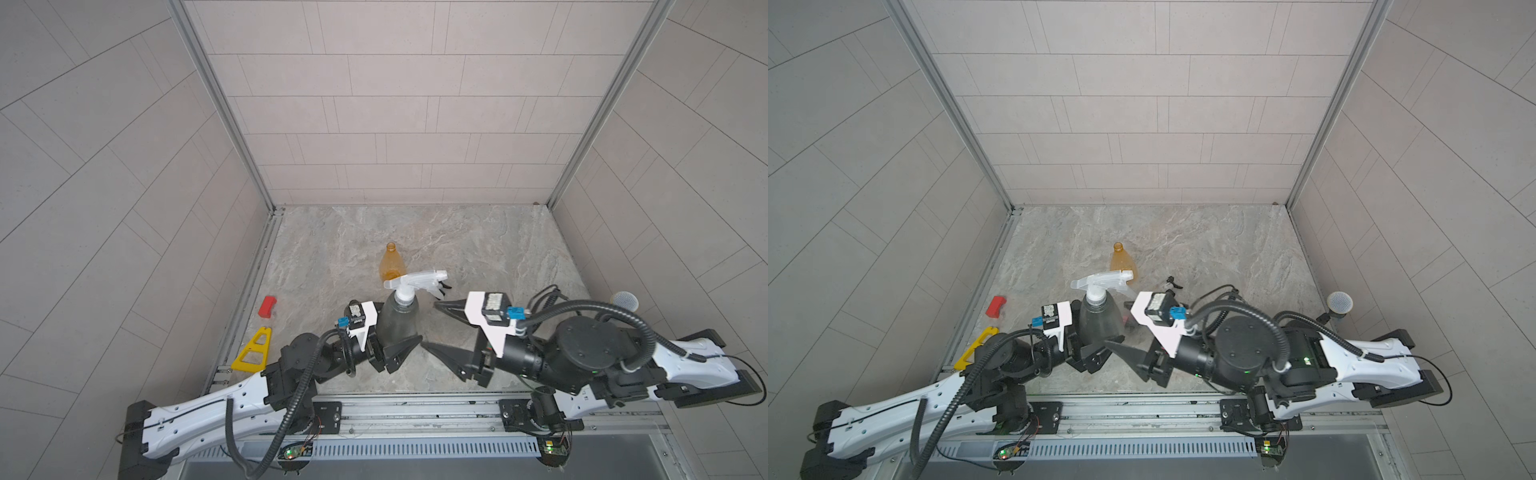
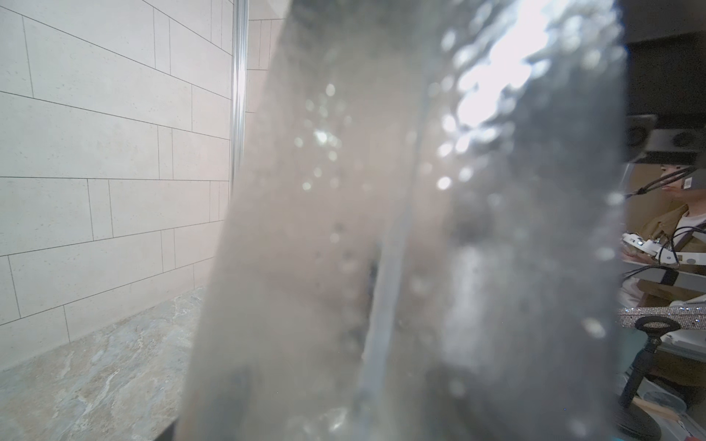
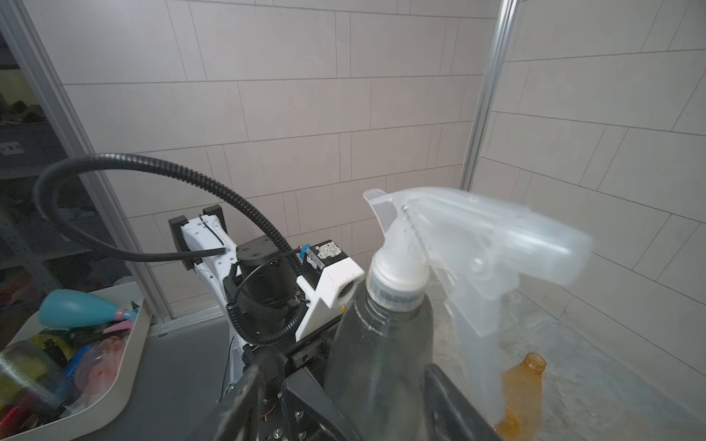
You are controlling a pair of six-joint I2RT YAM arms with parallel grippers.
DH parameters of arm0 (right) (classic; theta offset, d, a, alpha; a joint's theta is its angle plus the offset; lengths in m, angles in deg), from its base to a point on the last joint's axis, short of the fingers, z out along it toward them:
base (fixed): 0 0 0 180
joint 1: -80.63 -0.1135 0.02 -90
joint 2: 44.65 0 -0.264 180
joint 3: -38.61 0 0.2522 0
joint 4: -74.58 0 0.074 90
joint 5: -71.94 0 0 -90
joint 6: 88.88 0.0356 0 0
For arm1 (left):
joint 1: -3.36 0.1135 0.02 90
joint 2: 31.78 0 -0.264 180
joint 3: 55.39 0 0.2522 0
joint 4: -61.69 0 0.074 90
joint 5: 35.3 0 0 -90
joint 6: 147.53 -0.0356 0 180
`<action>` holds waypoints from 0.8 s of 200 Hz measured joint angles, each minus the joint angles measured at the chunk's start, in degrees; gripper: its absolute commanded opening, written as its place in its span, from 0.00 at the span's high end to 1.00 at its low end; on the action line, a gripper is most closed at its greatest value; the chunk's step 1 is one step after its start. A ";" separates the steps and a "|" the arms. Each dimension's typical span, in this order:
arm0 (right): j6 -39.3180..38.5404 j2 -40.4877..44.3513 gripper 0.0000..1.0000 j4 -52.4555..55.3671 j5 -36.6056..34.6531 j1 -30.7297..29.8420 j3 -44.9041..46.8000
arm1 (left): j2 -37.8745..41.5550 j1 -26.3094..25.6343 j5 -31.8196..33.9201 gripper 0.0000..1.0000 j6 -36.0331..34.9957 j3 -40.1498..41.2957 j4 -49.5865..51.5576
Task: Attach spray nozzles to spray bottles
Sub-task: Screw the spray nozzle on the spray bottle.
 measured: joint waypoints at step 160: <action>-3.93 -9.27 0.49 10.54 13.86 11.34 -10.54 | 0.50 0.00 -1.53 1.00 2.62 0.00 0.52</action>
